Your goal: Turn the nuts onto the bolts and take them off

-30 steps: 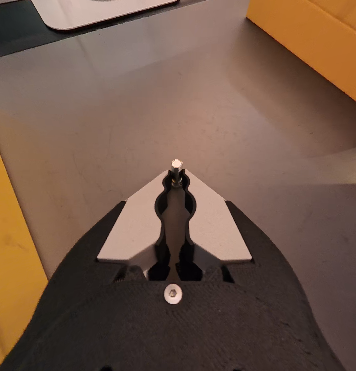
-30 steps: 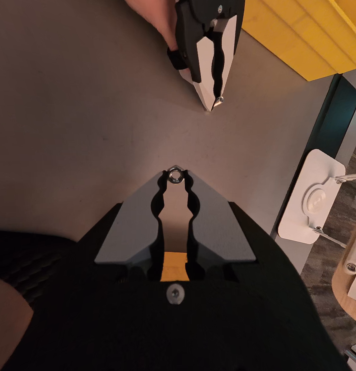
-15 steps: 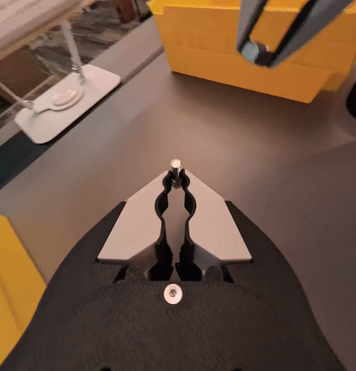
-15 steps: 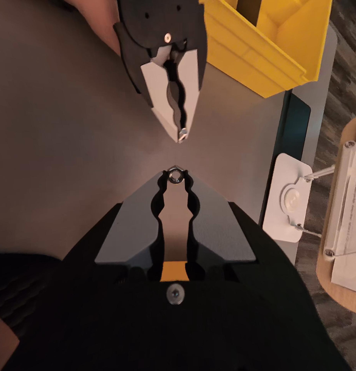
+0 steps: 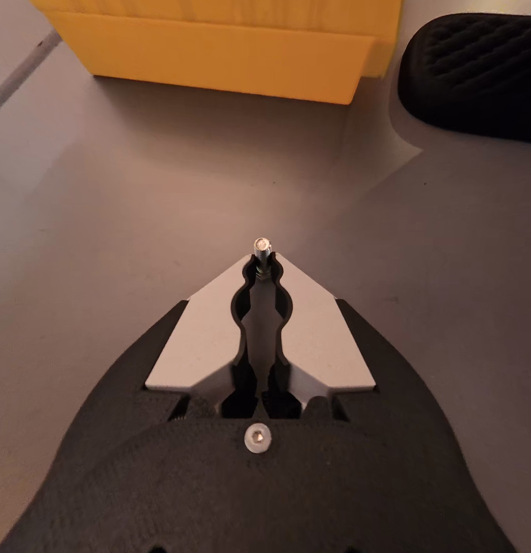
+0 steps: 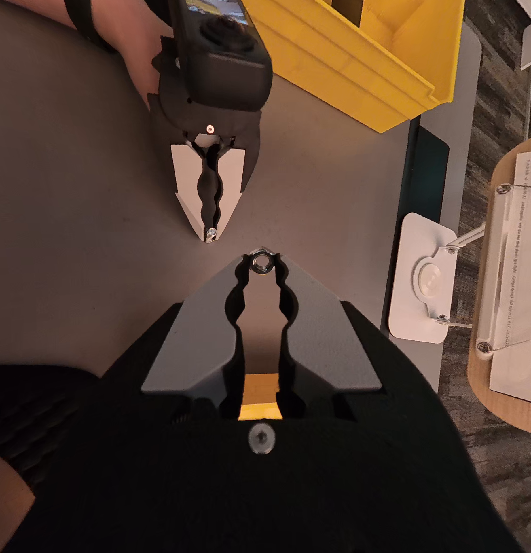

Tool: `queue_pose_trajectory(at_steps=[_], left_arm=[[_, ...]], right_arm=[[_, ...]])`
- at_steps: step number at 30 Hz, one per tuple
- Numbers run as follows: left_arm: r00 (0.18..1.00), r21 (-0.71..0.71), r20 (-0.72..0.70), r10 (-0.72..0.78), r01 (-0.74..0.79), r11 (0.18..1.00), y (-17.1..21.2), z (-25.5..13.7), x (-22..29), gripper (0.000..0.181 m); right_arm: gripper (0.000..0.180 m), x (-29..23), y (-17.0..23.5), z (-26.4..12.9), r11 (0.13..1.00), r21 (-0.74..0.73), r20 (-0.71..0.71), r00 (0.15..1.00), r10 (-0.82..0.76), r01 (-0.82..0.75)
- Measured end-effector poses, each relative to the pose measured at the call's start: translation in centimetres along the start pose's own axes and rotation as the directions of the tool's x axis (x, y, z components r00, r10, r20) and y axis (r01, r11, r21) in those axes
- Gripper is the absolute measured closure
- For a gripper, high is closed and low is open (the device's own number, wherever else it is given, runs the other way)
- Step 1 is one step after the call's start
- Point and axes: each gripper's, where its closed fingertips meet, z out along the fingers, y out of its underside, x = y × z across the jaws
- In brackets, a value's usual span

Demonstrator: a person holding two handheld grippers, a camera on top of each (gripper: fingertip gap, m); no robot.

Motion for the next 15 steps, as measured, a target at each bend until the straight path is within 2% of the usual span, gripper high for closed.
queue_pose_trajectory(at_steps=[1, 11, 15], left_arm=[[1.000, 0.000, 0.000, 0.001, -0.001, 1.000, 0.02, 0.00, 0.03, 0.173], [1.000, -0.003, -0.010, 0.001, -0.001, 1.000, 0.09, 0.11, 0.24, 0.168], [1.000, -0.001, 0.021, 0.005, -0.005, 1.000, 0.07, 0.09, -0.09, 0.173]], right_arm=[[0.164, -0.03, -0.05, 0.00, 1.000, 0.001, 0.000, 1.000, -0.002, 0.002], [0.164, -0.21, 0.01, 0.33, 1.000, -0.016, 0.008, 1.000, -0.010, 0.010], [0.164, -0.49, -0.16, 0.77, 0.999, -0.026, 0.020, 1.000, -0.024, 0.025]])
